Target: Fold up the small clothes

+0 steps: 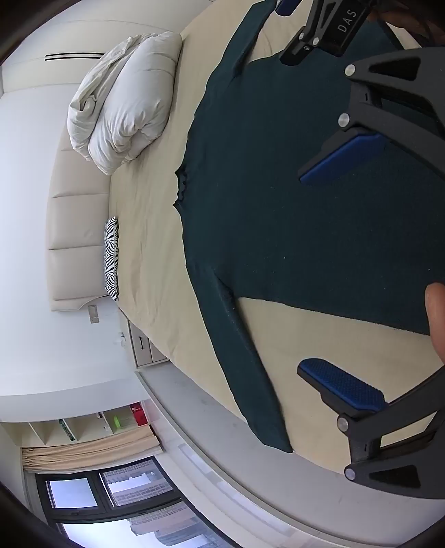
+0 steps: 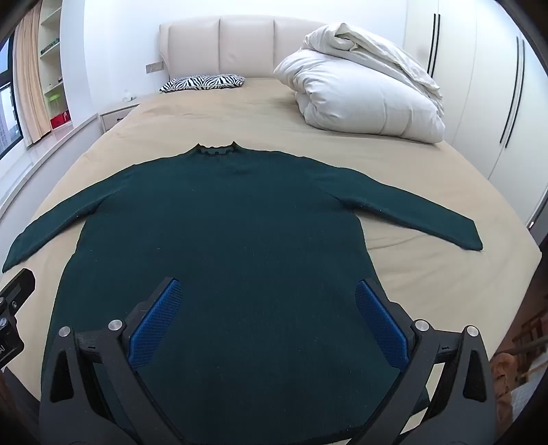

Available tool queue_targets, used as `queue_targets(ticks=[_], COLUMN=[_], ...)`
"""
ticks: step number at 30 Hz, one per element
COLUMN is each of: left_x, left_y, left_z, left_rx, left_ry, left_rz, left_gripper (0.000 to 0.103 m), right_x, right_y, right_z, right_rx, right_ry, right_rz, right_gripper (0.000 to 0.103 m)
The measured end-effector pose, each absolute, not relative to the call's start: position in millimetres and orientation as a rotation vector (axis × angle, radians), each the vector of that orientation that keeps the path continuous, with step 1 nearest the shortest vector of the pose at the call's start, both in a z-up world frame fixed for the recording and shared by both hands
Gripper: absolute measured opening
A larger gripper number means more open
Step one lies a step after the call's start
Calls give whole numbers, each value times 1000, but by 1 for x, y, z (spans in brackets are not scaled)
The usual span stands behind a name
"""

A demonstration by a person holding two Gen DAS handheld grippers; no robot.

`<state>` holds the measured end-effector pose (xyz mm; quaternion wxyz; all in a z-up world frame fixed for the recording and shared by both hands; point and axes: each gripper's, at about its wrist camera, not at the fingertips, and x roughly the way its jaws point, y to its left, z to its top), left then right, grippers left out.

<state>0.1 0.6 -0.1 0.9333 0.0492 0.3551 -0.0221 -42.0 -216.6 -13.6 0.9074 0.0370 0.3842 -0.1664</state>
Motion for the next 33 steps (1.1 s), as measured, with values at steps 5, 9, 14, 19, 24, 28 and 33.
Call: queue_targets(ticks=[5, 9, 14, 19, 24, 28, 33], left_x=[2, 0, -1, -1, -1, -2, -1], left_y=[4, -1, 0, 1, 1, -3, -3], left_z=[-1, -2, -2, -1, -1, -6, -5], left_rx=[101, 106, 107, 106, 106, 107, 107], left_ry=[727, 727, 727, 730, 730, 729, 730], left_rz=[-41, -42, -44, -46, -45, -46, -46], left_gripper=[103, 103, 103, 103, 103, 103, 103], right_x=[-42, -43, -41, -42, -41, -41, -41], right_y=[-216, -219, -217, -216, -216, -216, -216], right_z=[-13, -14, -18, -17, -20, -20, -20], right_rx=[73, 69, 67, 67, 65, 68, 67], right_ry=[793, 792, 796, 798, 803, 803, 804], right_rz=[-341, -343, -342, -343, -344, -343, -345], right_gripper=[103, 103, 103, 103, 103, 103, 103])
